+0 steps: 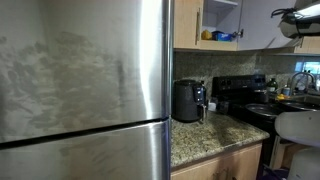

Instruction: Open the right door of the top cabinet

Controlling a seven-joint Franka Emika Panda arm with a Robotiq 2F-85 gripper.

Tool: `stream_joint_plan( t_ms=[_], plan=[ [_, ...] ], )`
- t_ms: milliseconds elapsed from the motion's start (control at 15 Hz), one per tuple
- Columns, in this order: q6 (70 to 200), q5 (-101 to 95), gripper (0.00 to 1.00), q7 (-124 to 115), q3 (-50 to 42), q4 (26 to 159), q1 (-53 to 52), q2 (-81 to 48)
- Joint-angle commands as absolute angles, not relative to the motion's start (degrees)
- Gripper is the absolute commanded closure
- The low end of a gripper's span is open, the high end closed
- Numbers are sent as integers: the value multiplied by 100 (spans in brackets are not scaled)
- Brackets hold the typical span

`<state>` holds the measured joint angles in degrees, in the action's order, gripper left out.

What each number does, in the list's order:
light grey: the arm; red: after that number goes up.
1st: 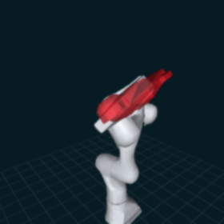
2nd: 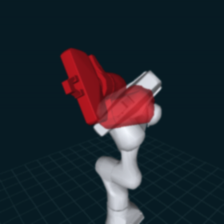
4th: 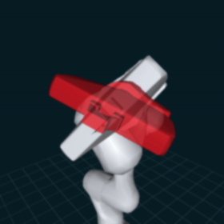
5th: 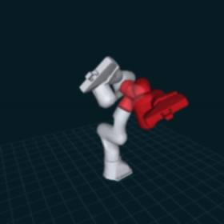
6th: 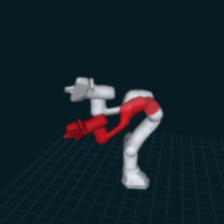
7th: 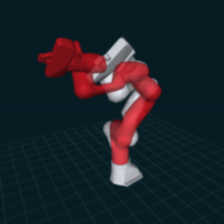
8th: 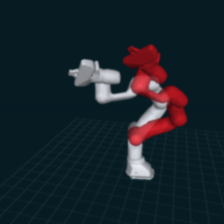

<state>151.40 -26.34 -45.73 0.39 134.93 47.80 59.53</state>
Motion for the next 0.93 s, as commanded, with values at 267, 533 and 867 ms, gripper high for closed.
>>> stream_joint_plan(
  t_ms=[267, 533, 867],
  plan=[
    [14703, -1074, 0, -3665, -729, 14079, 4710, 5551],
    [14126, -395, 0, -3722, -137, 14811, 4087, 5910],
    [13827, -234, 0, -3968, 271, 14868, 3498, 5879]
  ],
)
